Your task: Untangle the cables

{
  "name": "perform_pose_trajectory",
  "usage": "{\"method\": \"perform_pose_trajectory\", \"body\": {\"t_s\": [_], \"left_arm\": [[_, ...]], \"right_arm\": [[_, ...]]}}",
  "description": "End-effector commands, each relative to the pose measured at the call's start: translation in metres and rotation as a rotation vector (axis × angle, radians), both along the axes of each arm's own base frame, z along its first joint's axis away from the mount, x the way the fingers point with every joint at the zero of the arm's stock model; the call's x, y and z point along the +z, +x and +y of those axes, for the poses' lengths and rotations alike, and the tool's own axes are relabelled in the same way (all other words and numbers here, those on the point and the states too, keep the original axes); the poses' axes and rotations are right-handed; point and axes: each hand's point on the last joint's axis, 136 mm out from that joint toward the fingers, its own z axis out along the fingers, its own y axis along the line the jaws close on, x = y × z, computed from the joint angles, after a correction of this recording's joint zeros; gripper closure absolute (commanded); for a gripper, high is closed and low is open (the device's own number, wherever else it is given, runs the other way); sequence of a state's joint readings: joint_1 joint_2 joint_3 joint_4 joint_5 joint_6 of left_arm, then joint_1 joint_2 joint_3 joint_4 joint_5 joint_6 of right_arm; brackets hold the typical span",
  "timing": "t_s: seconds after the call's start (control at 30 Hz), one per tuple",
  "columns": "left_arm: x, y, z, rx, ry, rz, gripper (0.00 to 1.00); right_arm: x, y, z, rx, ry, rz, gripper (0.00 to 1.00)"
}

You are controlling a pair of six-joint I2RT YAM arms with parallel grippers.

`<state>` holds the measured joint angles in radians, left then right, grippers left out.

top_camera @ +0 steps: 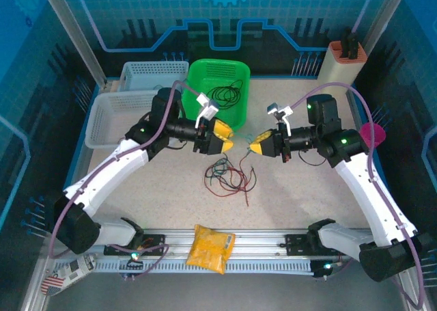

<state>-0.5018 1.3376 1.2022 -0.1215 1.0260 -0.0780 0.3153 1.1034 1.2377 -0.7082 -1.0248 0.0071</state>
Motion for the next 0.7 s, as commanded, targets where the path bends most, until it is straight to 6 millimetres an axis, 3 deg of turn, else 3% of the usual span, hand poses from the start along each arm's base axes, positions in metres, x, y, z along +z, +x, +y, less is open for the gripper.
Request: {"method": "perform_pose_trajectory", "body": {"t_s": [0.0, 0.07, 0.13, 0.17, 0.2, 0.27, 0.3, 0.47, 0.67], "left_arm": [[0.017, 0.003, -0.005, -0.01, -0.035, -0.054, 0.49], [0.019, 0.005, -0.006, -0.007, -0.044, -0.048, 0.63], [0.02, 0.005, -0.007, -0.01, -0.053, -0.047, 0.89], [0.021, 0.005, -0.007, -0.009, -0.056, -0.047, 1.0], [0.021, 0.006, -0.006, -0.007, -0.056, -0.046, 1.0], [0.021, 0.006, -0.005, -0.002, -0.054, -0.044, 1.0], [0.02, 0.007, -0.004, 0.008, -0.055, -0.046, 1.0], [0.016, 0.013, 0.003, 0.061, -0.043, -0.048, 1.0], [0.006, 0.027, 0.008, 0.149, 0.021, -0.065, 1.0]], "right_arm": [[0.013, -0.008, 0.004, 0.044, 0.023, -0.043, 1.0], [0.011, -0.007, 0.005, 0.042, 0.02, -0.04, 1.0], [0.01, -0.005, 0.005, 0.029, 0.011, -0.031, 1.0], [0.008, 0.001, 0.004, -0.002, -0.005, -0.022, 0.93], [0.004, 0.008, 0.003, -0.045, -0.03, -0.012, 0.7], [0.0, 0.016, -0.002, -0.098, -0.068, -0.021, 0.36], [-0.002, 0.021, -0.006, -0.14, -0.09, -0.035, 0.03], [-0.019, 0.054, -0.038, -0.415, -0.205, -0.109, 0.0], [-0.011, 0.055, -0.044, -0.456, -0.156, -0.105, 0.0]]}}
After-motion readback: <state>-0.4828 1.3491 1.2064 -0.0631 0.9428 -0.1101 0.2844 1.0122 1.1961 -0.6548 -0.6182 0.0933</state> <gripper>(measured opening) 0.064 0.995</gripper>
